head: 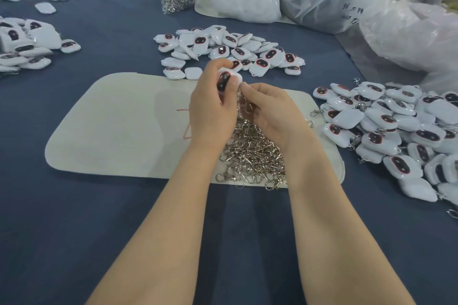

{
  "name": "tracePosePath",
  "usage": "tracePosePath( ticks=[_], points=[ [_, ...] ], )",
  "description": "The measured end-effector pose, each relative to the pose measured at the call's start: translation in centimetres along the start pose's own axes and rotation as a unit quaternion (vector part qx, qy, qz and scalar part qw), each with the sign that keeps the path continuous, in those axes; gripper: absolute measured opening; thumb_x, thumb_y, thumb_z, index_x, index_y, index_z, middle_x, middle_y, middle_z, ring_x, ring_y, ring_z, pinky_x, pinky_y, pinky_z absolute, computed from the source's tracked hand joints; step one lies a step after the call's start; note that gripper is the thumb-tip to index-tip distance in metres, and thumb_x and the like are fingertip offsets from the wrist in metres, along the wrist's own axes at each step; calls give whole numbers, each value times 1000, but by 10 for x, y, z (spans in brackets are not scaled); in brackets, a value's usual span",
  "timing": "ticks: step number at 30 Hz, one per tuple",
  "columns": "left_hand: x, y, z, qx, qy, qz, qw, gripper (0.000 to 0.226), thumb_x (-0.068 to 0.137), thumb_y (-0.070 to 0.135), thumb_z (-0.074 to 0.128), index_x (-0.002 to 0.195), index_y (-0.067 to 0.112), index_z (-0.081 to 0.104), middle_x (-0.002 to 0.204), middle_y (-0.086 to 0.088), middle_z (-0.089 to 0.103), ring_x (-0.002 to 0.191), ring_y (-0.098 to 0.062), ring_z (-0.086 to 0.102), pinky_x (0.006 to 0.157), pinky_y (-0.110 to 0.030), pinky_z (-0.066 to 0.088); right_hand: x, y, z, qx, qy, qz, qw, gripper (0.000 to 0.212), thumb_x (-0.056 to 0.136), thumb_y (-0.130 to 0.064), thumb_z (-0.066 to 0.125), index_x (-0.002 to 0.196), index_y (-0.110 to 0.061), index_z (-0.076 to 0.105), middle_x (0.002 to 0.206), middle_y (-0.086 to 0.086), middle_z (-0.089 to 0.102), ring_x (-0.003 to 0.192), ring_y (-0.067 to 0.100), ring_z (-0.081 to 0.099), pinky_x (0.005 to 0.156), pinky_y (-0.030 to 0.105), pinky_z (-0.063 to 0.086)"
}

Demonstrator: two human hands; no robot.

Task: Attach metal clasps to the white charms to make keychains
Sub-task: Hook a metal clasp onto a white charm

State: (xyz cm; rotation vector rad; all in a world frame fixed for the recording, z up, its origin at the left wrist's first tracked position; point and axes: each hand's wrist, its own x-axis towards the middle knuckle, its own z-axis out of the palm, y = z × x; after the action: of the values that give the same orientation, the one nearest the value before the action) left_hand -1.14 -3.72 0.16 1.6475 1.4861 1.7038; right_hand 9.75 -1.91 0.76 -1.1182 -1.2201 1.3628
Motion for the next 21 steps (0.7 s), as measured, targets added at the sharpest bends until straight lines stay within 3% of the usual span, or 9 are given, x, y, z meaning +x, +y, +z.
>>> tracePosePath(
  ticks=[3,6,8,11,15,21],
  points=[
    [7,0,-2,-159,40,-145,976,10,93,17,55,102,22,54,84,10,56,68,-1,54,66,-19,46,-2,-3,6,76,-21,-14,997,15,94,-11,57,79,-11,61,76,5,58,68,13,56,71,27,50],
    [14,-4,-5,-336,24,-332,881,7,96,16,54,100,13,58,73,0,54,50,-5,49,50,-19,42,-3,-4,10,14,-8,-51,999,12,91,-5,60,84,-15,63,83,1,62,78,14,58,80,30,51],
    [15,-5,-6,-397,12,-388,832,10,97,16,52,91,10,58,56,2,51,41,-2,45,42,-15,39,-3,-4,11,-50,12,-68,996,12,90,-6,62,86,-17,64,82,0,63,77,14,57,81,32,51],
    [15,-3,-5,-427,-2,-416,803,18,98,17,50,82,11,57,36,9,43,34,0,42,38,-13,37,-3,-3,13,-132,35,-95,986,9,90,-10,64,86,-18,63,78,-2,64,70,8,57,72,23,50],
    [15,-6,-5,-419,-10,-435,797,14,97,17,52,87,10,60,39,8,47,35,0,43,38,-13,37,-3,-2,14,-157,53,-115,980,8,91,-12,63,84,-16,63,72,-4,64,63,2,56,65,15,49],
    [16,-8,-4,-447,-2,-435,782,21,97,16,52,115,7,54,44,7,52,37,-1,45,38,-13,38,-1,-1,10,-128,38,-88,987,11,93,-10,60,84,-14,65,71,-1,65,66,9,57,72,29,52]
  ],
)
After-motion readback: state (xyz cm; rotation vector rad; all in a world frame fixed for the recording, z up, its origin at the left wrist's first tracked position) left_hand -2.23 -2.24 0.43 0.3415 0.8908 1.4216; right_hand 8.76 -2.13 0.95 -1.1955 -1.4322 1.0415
